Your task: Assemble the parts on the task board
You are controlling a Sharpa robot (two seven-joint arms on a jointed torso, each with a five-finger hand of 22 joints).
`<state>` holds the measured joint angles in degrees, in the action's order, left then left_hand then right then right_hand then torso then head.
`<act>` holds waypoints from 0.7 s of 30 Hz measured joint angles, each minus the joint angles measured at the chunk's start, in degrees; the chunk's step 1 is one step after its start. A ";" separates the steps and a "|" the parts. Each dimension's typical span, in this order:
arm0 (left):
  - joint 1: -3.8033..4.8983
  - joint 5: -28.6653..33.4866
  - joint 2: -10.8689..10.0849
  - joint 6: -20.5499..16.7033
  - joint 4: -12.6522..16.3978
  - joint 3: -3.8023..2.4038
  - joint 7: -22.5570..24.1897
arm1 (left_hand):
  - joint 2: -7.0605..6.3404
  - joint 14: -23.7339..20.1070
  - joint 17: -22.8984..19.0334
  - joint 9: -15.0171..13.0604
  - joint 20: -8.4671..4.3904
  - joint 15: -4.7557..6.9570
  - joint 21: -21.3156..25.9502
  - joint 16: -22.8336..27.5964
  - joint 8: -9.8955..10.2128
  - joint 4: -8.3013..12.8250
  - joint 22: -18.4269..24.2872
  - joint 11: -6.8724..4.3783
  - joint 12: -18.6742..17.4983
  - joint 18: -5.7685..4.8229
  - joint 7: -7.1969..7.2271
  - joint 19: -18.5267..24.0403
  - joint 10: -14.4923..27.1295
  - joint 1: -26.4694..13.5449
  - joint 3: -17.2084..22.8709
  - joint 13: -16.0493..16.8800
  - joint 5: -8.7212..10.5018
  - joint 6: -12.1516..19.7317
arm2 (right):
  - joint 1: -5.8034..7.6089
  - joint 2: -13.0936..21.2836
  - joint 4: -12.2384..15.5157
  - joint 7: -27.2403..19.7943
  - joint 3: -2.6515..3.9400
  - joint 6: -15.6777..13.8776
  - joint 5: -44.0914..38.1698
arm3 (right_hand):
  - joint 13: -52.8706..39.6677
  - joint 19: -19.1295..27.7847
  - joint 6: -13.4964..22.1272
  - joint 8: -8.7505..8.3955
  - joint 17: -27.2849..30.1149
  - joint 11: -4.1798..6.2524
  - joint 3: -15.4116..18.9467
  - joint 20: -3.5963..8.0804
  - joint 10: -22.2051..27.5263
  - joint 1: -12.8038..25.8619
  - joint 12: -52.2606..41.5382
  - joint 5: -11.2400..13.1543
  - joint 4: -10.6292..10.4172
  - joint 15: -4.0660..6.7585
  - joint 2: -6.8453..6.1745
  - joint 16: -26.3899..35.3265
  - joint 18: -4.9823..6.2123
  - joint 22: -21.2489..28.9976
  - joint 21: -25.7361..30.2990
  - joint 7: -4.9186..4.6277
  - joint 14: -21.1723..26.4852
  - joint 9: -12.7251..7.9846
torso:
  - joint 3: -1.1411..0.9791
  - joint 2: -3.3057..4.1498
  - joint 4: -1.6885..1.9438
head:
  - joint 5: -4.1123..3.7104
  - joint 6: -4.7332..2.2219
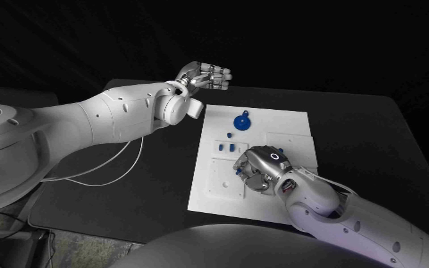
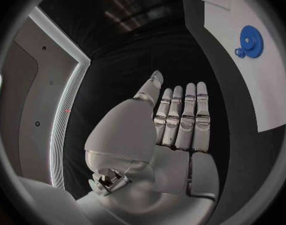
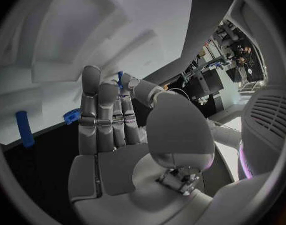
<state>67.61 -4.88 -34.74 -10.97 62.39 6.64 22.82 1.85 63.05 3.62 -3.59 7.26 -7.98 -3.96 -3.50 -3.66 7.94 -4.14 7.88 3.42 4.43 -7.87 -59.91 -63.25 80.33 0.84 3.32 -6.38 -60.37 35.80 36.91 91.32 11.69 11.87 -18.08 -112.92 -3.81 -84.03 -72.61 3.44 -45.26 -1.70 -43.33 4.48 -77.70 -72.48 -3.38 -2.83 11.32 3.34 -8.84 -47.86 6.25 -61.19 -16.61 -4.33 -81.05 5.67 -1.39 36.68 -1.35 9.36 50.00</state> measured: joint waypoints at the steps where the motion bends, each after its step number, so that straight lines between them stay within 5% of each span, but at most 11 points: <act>1: 0.00 0.00 -0.01 0.02 0.00 0.00 -0.01 | 0.00 0.00 0.00 0.00 0.00 0.00 0.00 0.00 0.00 0.00 0.00 0.00 0.00 0.00 0.00 0.00 0.00 0.00 0.00 0.00 0.00 0.00 | 0.00 0.00 0.02 0.02 -0.01 0.00 -0.01 | 0.00 0.00 0.00 0.00 0.00 0.00 0.00 0.00 0.00 0.00 0.00 0.00 0.00 0.00 0.00 0.00 0.00 0.00 0.00 0.00 0.00 0.01 | 0.00 0.00 0.00 | 0.01 0.00; 11: 0.00 -0.01 0.00 0.19 -0.02 0.00 -0.10 | 0.00 0.00 0.00 0.00 0.00 0.00 0.00 0.00 0.00 -0.14 0.00 0.00 0.00 0.00 -0.20 0.00 0.00 0.00 -0.14 0.00 0.00 0.20 | 0.02 0.00 0.09 0.35 -0.10 0.15 -0.28 | 0.17 0.00 0.55 -0.01 -0.05 0.24 0.74 0.00 0.36 -0.01 0.12 -0.07 0.43 -0.01 0.01 0.00 0.00 -0.15 0.27 -0.37 0.00 -0.28 | 0.00 -0.01 -0.03 | -0.18 0.00; 14: 0.00 -0.01 0.06 0.23 -0.03 0.00 -0.14 | 0.00 0.00 0.00 0.00 0.00 0.00 0.00 0.00 0.00 -0.14 0.00 0.00 0.00 0.00 -0.20 0.00 0.00 0.00 -0.14 0.00 0.00 0.20 | 0.05 -0.03 0.05 0.41 -0.29 0.36 -0.28 | 0.12 0.00 2.23 -0.01 -0.05 -0.51 3.81 -0.01 2.57 -0.10 0.09 -2.30 0.38 -0.28 0.11 -0.01 0.42 -0.15 0.73 -0.78 0.30 -1.25 | -0.01 -0.01 -0.02 | -0.22 0.00; 21: -0.02 -0.02 0.17 0.33 -0.11 0.00 -0.23 | 0.00 -0.21 0.00 0.00 0.00 -0.21 0.00 0.00 0.00 -0.14 0.00 0.21 0.00 0.00 -0.20 0.00 0.21 0.00 -0.14 0.00 0.22 0.20 | 0.06 -0.26 -0.19 0.44 -0.64 1.08 -0.12 | 0.32 0.00 3.16 -0.01 0.23 -1.67 8.38 -0.62 5.73 0.40 -0.13 -1.83 0.13 -0.79 -0.39 -0.02 1.66 1.17 1.92 -1.10 0.41 -1.76 | 0.02 -0.02 -0.01 | -0.34 0.00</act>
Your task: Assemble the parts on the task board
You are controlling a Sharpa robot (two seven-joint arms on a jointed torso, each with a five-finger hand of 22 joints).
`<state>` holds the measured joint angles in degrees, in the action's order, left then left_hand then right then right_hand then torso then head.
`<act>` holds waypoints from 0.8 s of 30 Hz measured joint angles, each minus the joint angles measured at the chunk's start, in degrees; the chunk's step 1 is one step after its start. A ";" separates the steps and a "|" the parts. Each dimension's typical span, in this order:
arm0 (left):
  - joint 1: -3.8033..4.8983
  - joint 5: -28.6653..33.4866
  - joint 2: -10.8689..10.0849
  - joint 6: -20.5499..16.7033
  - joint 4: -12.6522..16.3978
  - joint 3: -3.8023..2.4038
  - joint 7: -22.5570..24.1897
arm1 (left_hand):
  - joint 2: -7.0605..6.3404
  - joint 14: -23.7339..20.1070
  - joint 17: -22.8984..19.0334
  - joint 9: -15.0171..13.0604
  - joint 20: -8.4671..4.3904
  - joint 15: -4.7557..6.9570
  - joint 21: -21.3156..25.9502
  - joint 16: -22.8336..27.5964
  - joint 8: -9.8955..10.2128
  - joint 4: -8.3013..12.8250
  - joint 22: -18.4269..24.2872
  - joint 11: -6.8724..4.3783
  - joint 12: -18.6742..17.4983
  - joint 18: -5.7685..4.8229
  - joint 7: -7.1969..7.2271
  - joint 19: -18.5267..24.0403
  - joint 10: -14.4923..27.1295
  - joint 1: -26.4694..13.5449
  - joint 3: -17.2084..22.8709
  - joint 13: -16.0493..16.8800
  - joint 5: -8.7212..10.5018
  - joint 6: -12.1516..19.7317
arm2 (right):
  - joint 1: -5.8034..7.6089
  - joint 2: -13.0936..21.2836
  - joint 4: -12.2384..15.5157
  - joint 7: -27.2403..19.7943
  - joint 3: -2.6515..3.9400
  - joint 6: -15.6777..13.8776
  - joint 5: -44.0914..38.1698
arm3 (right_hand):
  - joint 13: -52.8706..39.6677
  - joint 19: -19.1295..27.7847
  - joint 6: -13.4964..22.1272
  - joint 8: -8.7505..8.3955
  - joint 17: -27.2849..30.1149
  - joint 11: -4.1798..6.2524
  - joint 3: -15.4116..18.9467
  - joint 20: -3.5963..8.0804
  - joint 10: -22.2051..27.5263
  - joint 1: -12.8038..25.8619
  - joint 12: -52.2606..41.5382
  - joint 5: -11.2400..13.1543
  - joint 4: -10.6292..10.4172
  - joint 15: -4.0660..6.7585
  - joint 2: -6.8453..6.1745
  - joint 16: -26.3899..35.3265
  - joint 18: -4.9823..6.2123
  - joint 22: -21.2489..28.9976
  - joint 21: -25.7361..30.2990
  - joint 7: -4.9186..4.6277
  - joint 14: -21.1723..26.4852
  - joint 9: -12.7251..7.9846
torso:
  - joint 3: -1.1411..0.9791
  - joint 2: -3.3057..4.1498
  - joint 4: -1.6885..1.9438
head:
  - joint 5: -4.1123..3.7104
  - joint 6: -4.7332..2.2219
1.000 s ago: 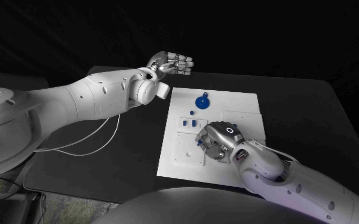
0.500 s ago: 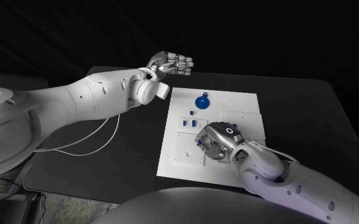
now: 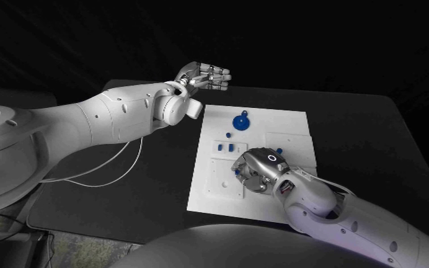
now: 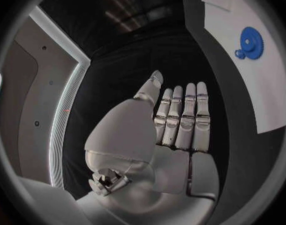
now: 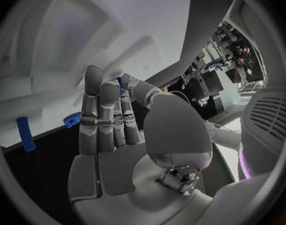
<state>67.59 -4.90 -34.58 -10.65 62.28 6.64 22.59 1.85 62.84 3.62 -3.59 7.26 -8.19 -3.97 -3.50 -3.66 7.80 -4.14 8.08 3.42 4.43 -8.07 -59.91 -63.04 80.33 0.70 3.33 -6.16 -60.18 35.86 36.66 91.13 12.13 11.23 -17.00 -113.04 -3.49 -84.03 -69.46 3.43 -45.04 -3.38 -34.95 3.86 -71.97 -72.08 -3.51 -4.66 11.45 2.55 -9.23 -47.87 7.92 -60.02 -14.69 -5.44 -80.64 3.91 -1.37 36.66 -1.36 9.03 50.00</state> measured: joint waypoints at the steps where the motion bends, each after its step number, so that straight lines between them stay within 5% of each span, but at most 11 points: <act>1: 0.00 0.00 0.01 0.02 0.00 0.00 -0.01 | 0.00 0.00 0.00 0.00 0.00 0.00 0.00 0.00 0.00 0.00 0.00 0.00 0.00 0.00 0.00 0.00 0.00 0.00 0.00 0.00 0.00 0.00 | 0.02 -0.02 -0.02 0.01 0.00 0.03 0.02 | -0.03 0.00 0.13 0.00 0.13 0.05 0.02 0.00 0.48 0.15 -0.04 0.24 -0.02 -0.13 -0.15 0.00 0.00 0.21 0.06 -0.10 0.13 0.00 | 0.00 0.00 0.01 | -0.01 0.00; 13: -0.02 -0.01 0.01 0.24 -0.07 0.00 -0.13 | 0.23 0.00 0.00 0.00 0.00 0.00 0.00 0.00 0.00 0.16 0.00 0.00 0.00 0.00 0.00 0.00 0.00 0.23 -0.16 0.00 0.23 0.00 | 0.04 0.03 0.01 0.07 -0.18 -0.34 0.16 | 0.04 0.00 1.31 0.03 0.70 -0.37 0.87 -0.40 1.49 0.45 -0.27 0.23 -0.39 -0.41 -1.17 0.00 0.11 1.30 0.29 -0.26 0.01 -0.03 | 0.00 0.01 0.01 | -0.05 0.00; 17: -0.02 -0.02 -0.03 0.31 -0.08 0.00 -0.18 | 0.23 0.00 0.00 0.00 0.00 0.00 0.00 0.00 0.00 0.16 0.00 0.00 0.00 0.00 0.00 0.00 -0.01 0.23 -0.16 0.00 0.23 0.00 | -0.05 0.13 0.09 0.10 -0.31 -0.95 0.37 | 0.25 0.01 2.86 0.05 1.01 -1.12 1.18 -0.66 4.65 0.52 0.24 0.23 -0.28 -0.73 -2.99 0.00 0.10 1.77 0.29 -0.60 0.32 -0.16 | -0.02 0.01 -0.02 | -0.15 0.00; 24: -0.04 -0.02 -0.05 0.47 -0.18 0.00 -0.31 | 0.23 0.00 0.00 0.00 0.00 0.00 0.00 0.00 0.00 -0.04 0.00 0.00 0.00 0.00 0.00 0.00 -0.01 0.23 -0.35 0.00 0.23 0.00 | -0.16 1.01 0.92 0.30 -0.37 -2.95 1.37 | 0.13 0.00 7.39 0.05 2.20 -2.58 10.28 -2.04 11.40 -2.14 -0.50 0.67 -2.09 -1.95 -4.16 0.00 1.26 4.68 2.07 0.21 1.29 -0.17 | -0.03 0.01 -0.02 | -0.51 0.00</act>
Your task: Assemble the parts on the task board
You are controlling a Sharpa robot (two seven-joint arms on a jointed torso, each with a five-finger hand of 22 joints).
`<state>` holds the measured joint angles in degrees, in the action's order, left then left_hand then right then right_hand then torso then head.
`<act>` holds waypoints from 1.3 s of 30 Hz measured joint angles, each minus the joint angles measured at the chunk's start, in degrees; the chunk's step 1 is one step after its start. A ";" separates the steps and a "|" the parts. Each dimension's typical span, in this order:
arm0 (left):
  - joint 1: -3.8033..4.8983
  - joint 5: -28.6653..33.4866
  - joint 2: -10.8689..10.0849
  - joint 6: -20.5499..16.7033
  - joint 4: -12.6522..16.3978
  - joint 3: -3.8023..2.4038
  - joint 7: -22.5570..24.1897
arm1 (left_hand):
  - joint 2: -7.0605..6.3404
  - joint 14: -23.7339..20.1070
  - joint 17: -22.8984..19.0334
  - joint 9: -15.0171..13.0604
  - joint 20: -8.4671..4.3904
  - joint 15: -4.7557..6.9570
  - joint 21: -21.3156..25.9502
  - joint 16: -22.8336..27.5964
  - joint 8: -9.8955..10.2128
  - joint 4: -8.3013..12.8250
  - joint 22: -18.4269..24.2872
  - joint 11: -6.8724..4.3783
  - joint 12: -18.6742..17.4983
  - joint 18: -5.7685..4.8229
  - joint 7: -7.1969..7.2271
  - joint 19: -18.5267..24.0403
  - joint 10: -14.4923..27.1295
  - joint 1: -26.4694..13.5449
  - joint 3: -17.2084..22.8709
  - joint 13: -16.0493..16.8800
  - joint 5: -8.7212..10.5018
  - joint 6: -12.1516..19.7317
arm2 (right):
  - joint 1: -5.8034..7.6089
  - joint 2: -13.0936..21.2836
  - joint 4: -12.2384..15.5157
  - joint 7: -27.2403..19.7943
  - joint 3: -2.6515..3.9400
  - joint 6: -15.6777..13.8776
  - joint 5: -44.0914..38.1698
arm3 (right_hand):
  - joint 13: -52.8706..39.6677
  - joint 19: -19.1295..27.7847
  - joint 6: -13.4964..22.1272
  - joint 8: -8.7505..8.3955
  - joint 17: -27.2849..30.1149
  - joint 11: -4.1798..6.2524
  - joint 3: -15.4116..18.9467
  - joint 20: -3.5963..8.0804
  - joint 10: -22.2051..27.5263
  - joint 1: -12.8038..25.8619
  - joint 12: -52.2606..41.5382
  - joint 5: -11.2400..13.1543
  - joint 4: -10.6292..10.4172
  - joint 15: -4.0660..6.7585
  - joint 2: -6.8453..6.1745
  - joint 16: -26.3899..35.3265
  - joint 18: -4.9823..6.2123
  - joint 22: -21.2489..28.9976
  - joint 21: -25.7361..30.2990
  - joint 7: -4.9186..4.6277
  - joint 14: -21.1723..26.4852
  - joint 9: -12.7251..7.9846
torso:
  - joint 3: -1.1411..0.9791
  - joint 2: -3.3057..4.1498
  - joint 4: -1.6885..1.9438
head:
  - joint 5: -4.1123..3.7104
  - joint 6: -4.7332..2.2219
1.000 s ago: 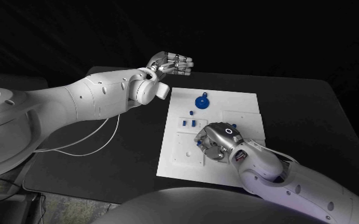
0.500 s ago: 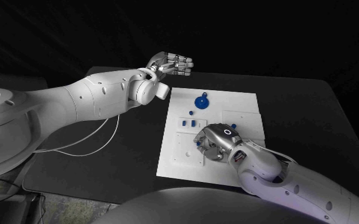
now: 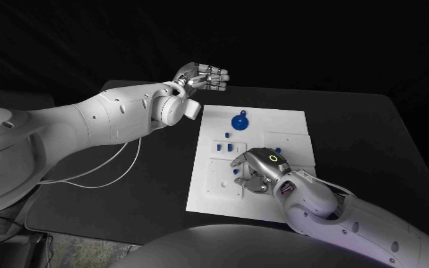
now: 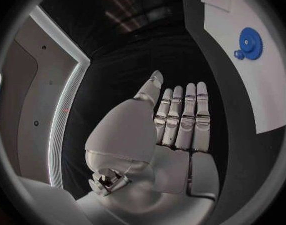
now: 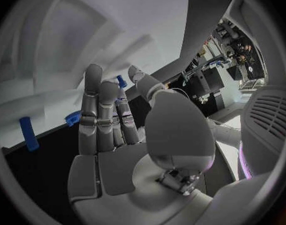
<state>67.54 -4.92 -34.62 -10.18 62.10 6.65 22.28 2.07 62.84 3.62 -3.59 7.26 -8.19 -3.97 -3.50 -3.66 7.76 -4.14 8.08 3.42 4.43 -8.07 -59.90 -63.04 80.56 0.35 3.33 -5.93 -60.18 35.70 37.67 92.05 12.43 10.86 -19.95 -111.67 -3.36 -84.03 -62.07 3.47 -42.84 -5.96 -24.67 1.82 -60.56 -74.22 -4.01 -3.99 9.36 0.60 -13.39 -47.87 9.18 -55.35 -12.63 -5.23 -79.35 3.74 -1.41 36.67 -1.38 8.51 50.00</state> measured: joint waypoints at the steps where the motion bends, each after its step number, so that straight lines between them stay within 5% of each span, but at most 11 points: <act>1: 0.00 0.00 0.00 0.02 -0.04 0.00 -0.02 | 0.00 -0.25 0.00 0.00 0.00 -0.02 0.00 0.00 0.00 0.00 0.00 0.00 0.00 0.00 0.00 0.00 0.00 0.00 0.00 0.00 0.00 0.00 | -0.01 0.21 0.27 0.02 0.06 -0.31 0.17 | 0.00 0.00 0.38 0.00 0.16 -0.09 0.58 0.00 0.33 -0.46 -0.17 0.00 -0.40 -0.08 -0.06 0.00 0.09 0.41 0.00 0.04 -0.08 0.00 | -0.01 0.00 -0.01 | -0.06 0.00; 8: -0.01 -0.01 0.02 0.19 -0.58 0.00 -0.13 | 0.00 -0.42 0.00 0.00 0.00 -0.01 0.00 0.00 0.00 0.00 0.00 0.00 0.00 0.00 0.00 0.00 0.00 0.00 0.00 0.00 0.00 0.00 | 0.49 2.16 2.82 0.13 2.55 -1.61 2.05 | 0.00 0.00 0.48 0.00 0.50 0.26 1.26 0.00 -0.73 -0.89 -0.76 -0.56 -1.07 -0.24 -0.03 -0.40 0.08 1.38 -0.52 0.12 0.06 -0.04 | 0.01 -0.05 -0.03 | -0.70 0.00; 11: -0.02 -0.01 0.02 0.24 -0.80 0.00 -0.16 | 0.00 -0.42 0.00 0.00 0.00 -0.01 0.00 0.00 0.00 0.00 0.00 0.00 0.00 0.00 0.00 0.00 0.00 0.00 0.00 0.00 0.00 0.00 | 1.23 3.57 3.98 0.13 4.28 -1.36 3.53 | 0.00 0.01 -0.18 0.00 0.50 0.71 0.15 0.00 -1.88 -0.33 -0.76 -0.96 -0.94 -0.23 0.53 -0.62 0.08 1.66 -1.48 -0.53 0.05 -0.04 | 0.04 -0.08 -0.03 | -1.07 -0.08; 16: -0.03 -0.01 0.02 0.30 -1.01 0.00 -0.21 | 0.00 -0.42 0.00 0.00 0.00 -0.01 0.00 0.00 0.00 0.00 0.00 0.00 0.00 0.00 0.00 0.00 0.00 0.00 0.00 0.00 0.00 0.00 | 2.26 6.83 5.48 0.00 8.13 0.44 7.29 | 0.01 0.05 -0.60 0.00 0.32 1.44 -1.52 0.30 -5.66 0.79 -0.49 -2.61 -0.66 0.52 1.64 -1.56 0.08 1.66 -3.03 -0.92 -0.85 -0.04 | 0.11 -0.14 -0.05 | -1.92 -0.75; 21: -0.13 -0.01 -0.03 0.34 -1.08 0.00 -0.23 | 0.00 -0.42 0.00 0.00 0.00 -0.01 0.00 0.00 0.00 0.00 0.00 0.00 0.00 0.00 0.00 0.00 0.00 0.00 0.00 0.00 0.00 0.00 | 2.63 8.83 5.36 -0.09 10.74 3.11 10.21 | 0.01 -0.01 -0.60 0.00 0.28 1.77 -1.84 0.64 -6.31 0.95 -0.13 -3.17 -0.34 0.53 1.47 -1.57 0.03 1.62 -3.68 -0.92 -0.92 -0.04 | 0.14 -0.19 -0.15 | -2.50 -1.38; 27: -0.31 -0.02 -0.05 0.32 -1.03 0.01 -0.14 | 0.22 -0.42 0.00 0.00 0.00 -0.01 0.00 0.00 0.00 0.00 0.00 0.00 0.00 0.00 0.00 0.00 0.00 0.23 0.00 0.00 0.00 0.00 | 2.77 9.79 3.26 0.05 11.99 6.06 10.80 | 0.01 -0.01 -0.30 0.00 0.28 1.06 2.30 0.64 -4.68 0.94 -0.14 -2.43 -0.16 0.53 1.48 -1.57 0.01 2.36 -3.68 -0.71 -0.92 -0.04 | 0.14 -0.26 -0.18 | -2.77 -1.81; 32: -0.38 -0.02 -0.10 0.32 -1.07 0.01 -0.09 | 0.22 -0.42 0.00 0.00 0.00 -0.01 0.00 0.00 0.00 0.16 0.00 0.00 0.00 0.00 0.00 0.00 0.00 0.23 -0.16 0.00 0.00 0.00 | 2.76 10.18 2.32 0.77 12.24 8.31 9.73 | 0.01 0.03 0.65 0.00 0.31 0.46 6.63 0.38 -2.24 -1.42 -0.14 0.29 -0.73 0.21 1.36 -1.56 -0.26 3.60 -4.12 -0.08 -1.06 -0.03 | 0.11 -0.19 -0.16 | -2.47 -2.18; 39: -0.42 -0.02 -0.09 0.31 -1.17 0.01 -0.07 | 0.22 -0.42 0.00 0.00 0.00 -0.01 0.00 0.00 0.00 0.16 0.00 0.00 0.00 0.00 0.00 0.00 0.00 0.23 -0.16 0.00 0.00 0.00 | 2.31 10.03 1.62 2.04 12.34 11.32 7.77 | 0.01 0.01 0.98 0.00 0.54 0.44 7.97 0.20 -2.08 -1.94 -0.14 0.67 -1.78 0.05 1.62 -1.93 -0.32 5.29 -4.75 0.24 -0.90 -0.03 | 0.11 -0.14 -0.12 | -2.49 -2.27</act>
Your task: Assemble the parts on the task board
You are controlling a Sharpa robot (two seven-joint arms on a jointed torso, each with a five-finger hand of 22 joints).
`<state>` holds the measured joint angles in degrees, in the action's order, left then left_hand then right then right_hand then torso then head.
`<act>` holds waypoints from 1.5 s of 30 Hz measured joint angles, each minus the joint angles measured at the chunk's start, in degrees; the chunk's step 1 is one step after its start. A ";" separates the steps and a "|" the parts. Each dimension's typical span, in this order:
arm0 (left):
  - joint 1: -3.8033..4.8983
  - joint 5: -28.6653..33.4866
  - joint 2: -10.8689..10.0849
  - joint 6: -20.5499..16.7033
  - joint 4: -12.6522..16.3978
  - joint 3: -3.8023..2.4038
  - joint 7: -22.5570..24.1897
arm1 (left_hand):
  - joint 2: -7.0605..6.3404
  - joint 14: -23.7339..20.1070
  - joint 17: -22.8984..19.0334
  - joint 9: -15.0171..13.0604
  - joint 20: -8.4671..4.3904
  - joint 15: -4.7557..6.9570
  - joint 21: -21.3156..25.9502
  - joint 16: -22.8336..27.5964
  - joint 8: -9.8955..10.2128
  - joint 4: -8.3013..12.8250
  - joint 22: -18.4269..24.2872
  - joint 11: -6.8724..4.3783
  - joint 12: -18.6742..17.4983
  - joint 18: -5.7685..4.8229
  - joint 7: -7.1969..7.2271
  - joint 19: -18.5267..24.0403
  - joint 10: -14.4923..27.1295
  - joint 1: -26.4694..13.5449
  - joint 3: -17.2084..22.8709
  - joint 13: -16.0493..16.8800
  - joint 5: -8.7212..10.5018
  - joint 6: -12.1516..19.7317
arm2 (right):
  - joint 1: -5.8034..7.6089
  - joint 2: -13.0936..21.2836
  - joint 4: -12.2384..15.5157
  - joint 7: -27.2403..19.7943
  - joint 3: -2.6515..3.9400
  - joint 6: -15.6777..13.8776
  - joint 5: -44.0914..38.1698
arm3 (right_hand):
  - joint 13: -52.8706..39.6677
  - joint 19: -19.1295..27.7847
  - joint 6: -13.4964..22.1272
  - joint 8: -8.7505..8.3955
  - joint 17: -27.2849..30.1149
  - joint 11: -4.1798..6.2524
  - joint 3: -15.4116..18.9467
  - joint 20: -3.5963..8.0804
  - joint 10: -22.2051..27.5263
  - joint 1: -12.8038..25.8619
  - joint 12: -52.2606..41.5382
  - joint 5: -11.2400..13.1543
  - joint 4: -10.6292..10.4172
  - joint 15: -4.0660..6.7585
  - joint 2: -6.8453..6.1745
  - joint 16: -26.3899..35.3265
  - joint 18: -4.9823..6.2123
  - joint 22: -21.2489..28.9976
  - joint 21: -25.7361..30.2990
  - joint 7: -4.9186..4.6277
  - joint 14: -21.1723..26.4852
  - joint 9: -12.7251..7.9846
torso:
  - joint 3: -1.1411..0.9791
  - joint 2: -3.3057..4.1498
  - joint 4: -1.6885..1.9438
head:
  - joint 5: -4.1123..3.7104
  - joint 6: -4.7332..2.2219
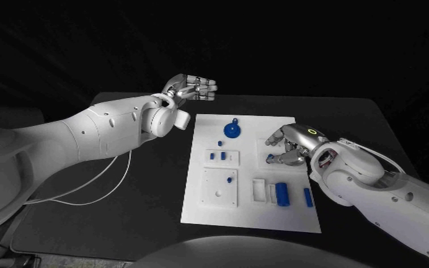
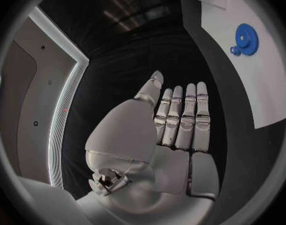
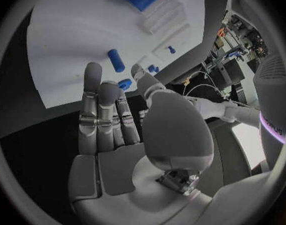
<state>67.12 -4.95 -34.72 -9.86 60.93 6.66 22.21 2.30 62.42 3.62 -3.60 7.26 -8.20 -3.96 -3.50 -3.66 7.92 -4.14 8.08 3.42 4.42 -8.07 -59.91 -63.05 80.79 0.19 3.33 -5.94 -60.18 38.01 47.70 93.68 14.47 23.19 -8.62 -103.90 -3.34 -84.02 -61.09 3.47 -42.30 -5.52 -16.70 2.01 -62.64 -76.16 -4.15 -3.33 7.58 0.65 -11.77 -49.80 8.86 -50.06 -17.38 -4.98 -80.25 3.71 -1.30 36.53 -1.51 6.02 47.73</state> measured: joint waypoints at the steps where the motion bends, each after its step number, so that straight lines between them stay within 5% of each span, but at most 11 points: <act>1: 0.00 0.00 0.01 0.00 0.00 0.00 0.00 | 0.00 0.00 0.00 0.00 0.00 0.00 0.00 0.00 0.00 0.00 0.00 0.00 0.00 0.00 0.00 0.00 0.00 0.00 0.00 0.00 0.00 0.00 | -0.09 -0.09 -0.11 0.15 0.00 0.34 -0.22 | 0.00 0.00 0.00 0.00 0.05 0.00 0.00 0.00 0.00 -0.01 0.00 0.00 0.00 0.00 0.01 0.00 -0.01 0.08 -0.12 0.00 0.00 0.00 | 0.00 0.01 0.01 | -0.01 0.00; 7: -0.03 0.00 -0.02 0.00 0.00 0.00 0.01 | 0.00 0.00 0.00 0.00 0.00 0.00 0.00 0.00 0.00 0.00 0.00 0.00 0.00 0.00 0.00 0.00 0.00 0.00 0.00 0.00 0.00 0.00 | -0.61 -0.58 -0.88 0.95 0.00 2.10 -1.45 | 0.00 0.00 -0.06 0.00 0.32 0.60 -1.98 0.00 -1.69 0.18 0.00 0.00 0.63 0.00 0.19 0.00 -0.04 0.96 -1.01 -0.06 0.00 0.00 | 0.00 0.03 0.08 | -0.02 0.18; 17: -0.05 0.00 -0.08 0.00 0.00 0.00 0.02 | 0.00 0.00 0.00 0.00 0.00 0.00 0.00 0.00 0.00 0.00 0.00 0.00 0.00 0.00 0.00 0.00 0.00 0.00 0.00 0.00 0.00 0.00 | -1.05 -1.35 -1.23 2.15 -0.04 3.17 -3.10 | 0.01 -0.02 -1.53 0.00 0.31 1.94 -12.23 0.44 -6.94 2.34 0.43 0.27 1.74 0.69 0.83 0.00 -0.27 1.18 -2.53 -0.92 -0.87 0.00 | 0.01 0.06 0.04 | 0.10 0.59; 34: -0.05 -0.01 -0.11 0.17 -0.12 0.00 -0.14 | 0.00 0.00 0.00 0.00 0.21 0.00 0.00 0.00 0.00 -0.16 0.00 0.00 0.00 0.00 0.00 -0.21 0.00 0.00 -0.15 0.00 0.00 0.00 | -1.26 -1.88 -1.28 2.70 -0.08 3.24 -3.83 | -0.09 -0.02 -4.37 0.00 -0.04 2.76 -15.73 1.07 -9.97 3.67 0.43 0.26 0.56 1.28 1.24 0.00 -0.88 1.39 -3.44 -0.83 -1.46 0.01 | 0.03 0.04 0.04 | 0.25 1.08; 42: -0.06 -0.01 -0.13 0.36 -0.14 0.00 -0.25 | 0.00 0.00 0.00 0.00 0.21 0.00 0.00 0.00 0.00 -0.16 0.00 0.00 0.00 0.00 0.00 -0.21 0.00 0.00 -0.15 0.00 0.00 0.00 | -1.28 -1.99 -1.30 2.94 -0.07 3.55 -4.25 | -0.12 0.08 -8.85 0.27 -0.39 3.94 -16.79 2.19 -13.22 2.55 0.54 0.28 1.47 2.23 3.82 0.01 -1.85 1.21 -3.79 0.00 -1.53 0.20 | 0.03 0.04 0.02 | 0.28 1.37; 45: -0.06 -0.01 -0.15 0.40 -0.14 0.00 -0.29 | 0.00 0.00 0.00 0.00 0.21 0.00 0.00 0.00 0.00 -0.16 0.00 0.00 0.00 0.00 0.00 -0.21 0.00 0.00 -0.15 0.00 0.22 0.00 | -1.28 -2.06 -1.24 3.09 -0.06 3.56 -4.66 | -0.09 -0.07 -10.31 -0.04 -0.57 3.69 -20.69 2.46 -14.18 2.58 0.52 0.51 3.27 2.42 4.09 0.09 -2.31 0.45 -4.35 0.19 -1.33 0.21 | 0.03 0.04 0.02 | 0.29 1.43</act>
<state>67.06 -4.96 -34.86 -9.46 60.79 6.66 21.91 2.30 62.42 3.63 -3.59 7.48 -8.20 -3.96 -3.50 -3.66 7.76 -4.15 8.08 3.42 4.42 -8.07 -60.12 -63.05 80.79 0.04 3.33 -5.71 -60.18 36.73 45.64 92.43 17.56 23.14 -5.07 -108.56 -3.43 -84.08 -71.40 3.43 -42.87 -1.83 -37.39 4.47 -76.82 -73.59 -3.64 -2.82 10.85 3.07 -7.68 -49.72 6.55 -49.61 -21.73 -4.79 -81.58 3.93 -1.26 36.57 -1.49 6.31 49.16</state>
